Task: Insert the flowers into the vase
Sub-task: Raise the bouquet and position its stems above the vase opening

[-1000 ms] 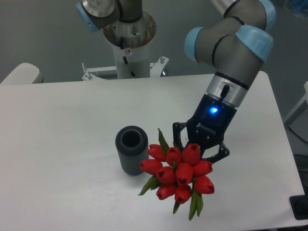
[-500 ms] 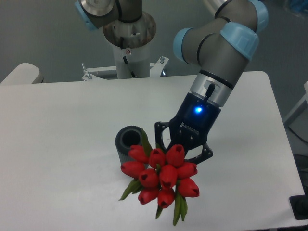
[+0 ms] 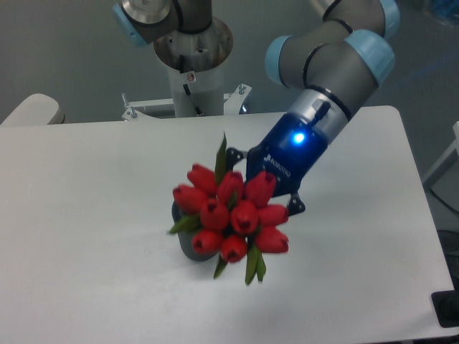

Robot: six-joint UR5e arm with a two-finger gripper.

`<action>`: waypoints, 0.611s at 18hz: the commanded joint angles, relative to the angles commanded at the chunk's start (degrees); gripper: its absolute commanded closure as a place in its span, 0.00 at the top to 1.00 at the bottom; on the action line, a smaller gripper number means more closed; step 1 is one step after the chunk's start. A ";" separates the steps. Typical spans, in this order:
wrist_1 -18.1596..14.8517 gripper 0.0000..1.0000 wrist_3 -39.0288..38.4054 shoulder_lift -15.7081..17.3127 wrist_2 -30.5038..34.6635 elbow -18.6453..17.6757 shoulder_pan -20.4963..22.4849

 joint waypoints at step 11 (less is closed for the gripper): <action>0.18 0.26 7.21 6.25 -0.80 -9.33 -0.61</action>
